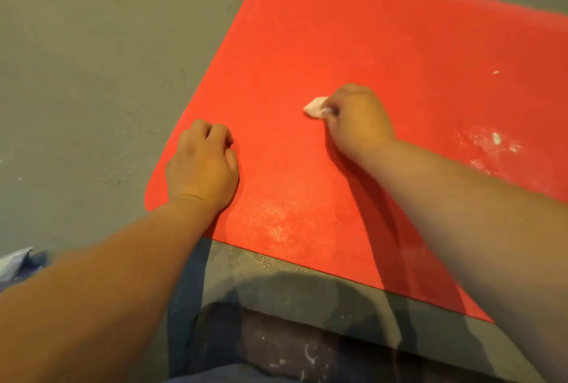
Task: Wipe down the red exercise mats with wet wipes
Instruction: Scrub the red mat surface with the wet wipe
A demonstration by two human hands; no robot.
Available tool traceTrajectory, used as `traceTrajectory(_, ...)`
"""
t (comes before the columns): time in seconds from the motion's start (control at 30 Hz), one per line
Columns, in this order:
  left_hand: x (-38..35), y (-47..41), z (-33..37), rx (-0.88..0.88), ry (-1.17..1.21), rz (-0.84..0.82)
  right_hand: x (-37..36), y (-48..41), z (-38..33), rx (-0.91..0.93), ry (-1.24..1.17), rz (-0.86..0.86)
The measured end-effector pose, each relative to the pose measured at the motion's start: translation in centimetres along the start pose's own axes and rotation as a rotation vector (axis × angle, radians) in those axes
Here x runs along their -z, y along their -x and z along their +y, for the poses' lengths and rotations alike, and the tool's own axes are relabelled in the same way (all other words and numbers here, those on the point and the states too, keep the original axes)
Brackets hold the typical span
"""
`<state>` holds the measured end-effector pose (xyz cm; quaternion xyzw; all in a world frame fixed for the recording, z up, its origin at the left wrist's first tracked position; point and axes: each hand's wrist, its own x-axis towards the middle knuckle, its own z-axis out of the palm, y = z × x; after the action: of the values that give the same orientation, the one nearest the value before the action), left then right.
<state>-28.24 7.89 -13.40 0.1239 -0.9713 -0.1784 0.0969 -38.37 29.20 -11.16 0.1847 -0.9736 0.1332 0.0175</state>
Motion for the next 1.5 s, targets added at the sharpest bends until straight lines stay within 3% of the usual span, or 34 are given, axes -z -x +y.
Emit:
traceTrajectory(0.07, -0.2, 0.0, -0.2, -0.017, -0.012, 0.02, 0.2, -0.1, 0.1, -0.007, -0.031, 0.001)
traceTrajectory(0.23, -0.3, -0.1, -0.2, -0.086, -0.008, 0.047, 0.7, 8.7, -3.8, 0.437, -0.228, -0.201)
traceTrajectory(0.33, -0.3, 0.1, -0.4, -0.087, -0.015, 0.051, 1.0, 8.0, -3.1, 0.596, -0.208, -0.318)
traceTrajectory(0.4, -0.2, 0.0, -0.4, -0.1, -0.019, 0.051, 0.8, 3.9, -1.7, 0.512, -0.124, -0.256)
traceTrajectory(0.5, -0.2, -0.1, -0.7, -0.136, -0.049, 0.018, 0.5, -2.0, 1.0, 0.144, -0.07, -0.068)
traceTrajectory(0.57, -0.2, -0.2, -0.7, -0.136, -0.066, -0.002, -0.2, -1.5, 0.4, 0.091, -0.115, -0.067)
traceTrajectory(0.8, 0.1, -0.6, -0.4, -0.109, -0.118, -0.032, 0.2, 5.8, -2.7, 0.796, -0.464, -0.481)
traceTrajectory(0.87, 0.1, -0.4, -0.4, -0.117, -0.133, -0.055, 0.5, 3.0, -1.6, 0.861, -0.442, -0.555)
traceTrajectory(0.93, 0.4, -0.5, -0.3, -0.103, -0.128, -0.067, 0.6, -1.2, -0.1, 0.692, -0.335, -0.446)
traceTrajectory(1.0, 0.7, -0.8, -0.1, -0.092, -0.111, -0.059, 0.9, -4.1, 1.4, 0.414, -0.235, -0.23)
traceTrajectory(1.07, 0.6, -0.8, -0.1, -0.092, -0.096, -0.051, 0.7, -3.2, 1.1, 0.228, -0.219, -0.154)
traceTrajectory(1.13, 0.4, -0.5, -0.3, -0.108, -0.084, -0.04, 0.7, 1.5, -0.9, 0.282, -0.24, -0.202)
traceTrajectory(1.23, 0.2, -0.4, -0.4, -0.124, -0.078, -0.042, 0.9, 9.1, -3.7, 0.558, -0.377, -0.363)
traceTrajectory(1.33, 0.1, -0.8, -0.4, -0.11, -0.077, -0.035, 1.2, 7.8, -2.6, 0.68, -0.312, -0.415)
traceTrajectory(1.37, 0.1, -0.9, -0.4, -0.108, -0.077, -0.029, 1.0, 5.6, -1.7, 0.603, -0.255, -0.343)
traceTrajectory(1.43, 0.0, -0.8, -0.5, -0.103, -0.078, -0.014, 0.8, -0.3, 0.7, 0.276, -0.14, -0.102)
traceTrajectory(1.5, -0.2, -0.5, -0.6, -0.102, -0.083, -0.006, 0.8, -3.0, 1.6, -0.013, -0.111, -0.001)
